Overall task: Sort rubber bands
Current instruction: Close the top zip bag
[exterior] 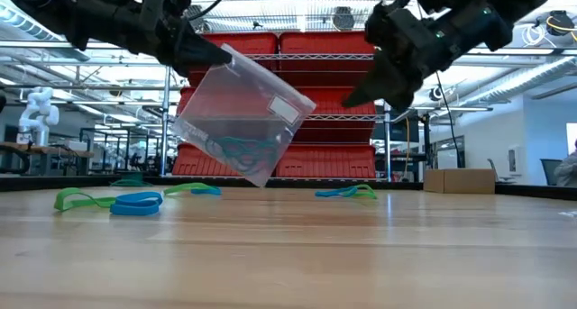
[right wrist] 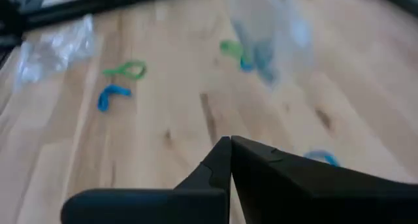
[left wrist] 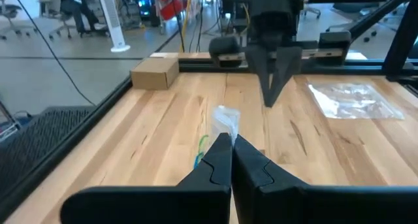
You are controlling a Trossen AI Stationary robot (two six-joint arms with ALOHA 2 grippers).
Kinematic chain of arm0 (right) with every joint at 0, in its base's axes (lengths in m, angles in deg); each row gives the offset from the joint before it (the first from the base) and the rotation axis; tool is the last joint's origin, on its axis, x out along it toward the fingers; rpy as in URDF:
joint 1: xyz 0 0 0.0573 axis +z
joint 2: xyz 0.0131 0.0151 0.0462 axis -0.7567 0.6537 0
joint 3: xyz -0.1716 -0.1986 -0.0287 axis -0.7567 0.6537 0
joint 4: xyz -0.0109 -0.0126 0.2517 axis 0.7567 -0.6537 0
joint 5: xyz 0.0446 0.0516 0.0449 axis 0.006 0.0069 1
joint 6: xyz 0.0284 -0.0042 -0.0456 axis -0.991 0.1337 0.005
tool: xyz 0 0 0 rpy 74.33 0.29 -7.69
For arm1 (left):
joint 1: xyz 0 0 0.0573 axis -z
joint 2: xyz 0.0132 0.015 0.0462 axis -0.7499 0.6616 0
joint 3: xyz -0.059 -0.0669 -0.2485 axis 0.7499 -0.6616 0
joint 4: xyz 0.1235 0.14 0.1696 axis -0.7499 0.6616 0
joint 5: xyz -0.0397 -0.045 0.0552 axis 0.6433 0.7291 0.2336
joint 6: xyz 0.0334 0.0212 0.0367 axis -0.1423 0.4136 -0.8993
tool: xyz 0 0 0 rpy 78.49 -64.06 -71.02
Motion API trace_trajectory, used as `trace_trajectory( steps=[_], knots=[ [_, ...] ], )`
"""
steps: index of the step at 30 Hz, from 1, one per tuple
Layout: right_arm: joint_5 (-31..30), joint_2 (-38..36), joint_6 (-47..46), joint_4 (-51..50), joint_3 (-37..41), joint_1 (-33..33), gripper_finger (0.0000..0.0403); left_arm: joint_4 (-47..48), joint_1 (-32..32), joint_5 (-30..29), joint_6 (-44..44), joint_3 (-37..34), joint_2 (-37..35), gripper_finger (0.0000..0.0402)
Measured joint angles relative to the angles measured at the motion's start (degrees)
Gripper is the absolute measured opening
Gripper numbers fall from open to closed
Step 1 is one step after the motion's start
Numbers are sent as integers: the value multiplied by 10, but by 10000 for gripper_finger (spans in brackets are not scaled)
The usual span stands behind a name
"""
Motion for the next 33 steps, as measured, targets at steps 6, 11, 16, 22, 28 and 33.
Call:
trace_trajectory(
  steps=[6, 11, 16, 22, 28, 33],
  knots=[
    [-59, 14, 90, 64, 2, 6, 25, -15, 7, -1, -3, 5, 7, 0],
    [-70, 14, 97, 75, 2, -8, 91, -13, 24, -2, -5, 12, 7, 0],
    [-71, 14, 102, 101, 2, -18, 148, -14, 33, -2, -15, 12, 7, 0],
    [-37, 14, 114, 111, 2, -22, 154, -14, 34, -2, -15, 12, 4, 0],
    [-39, 14, 127, 141, 2, -22, 54, -19, 34, -2, -17, 12, 4, 0],
    [-37, 14, 139, 144, 2, -17, 10, -33, 34, -2, -17, 12, 4, 0]
  ],
)
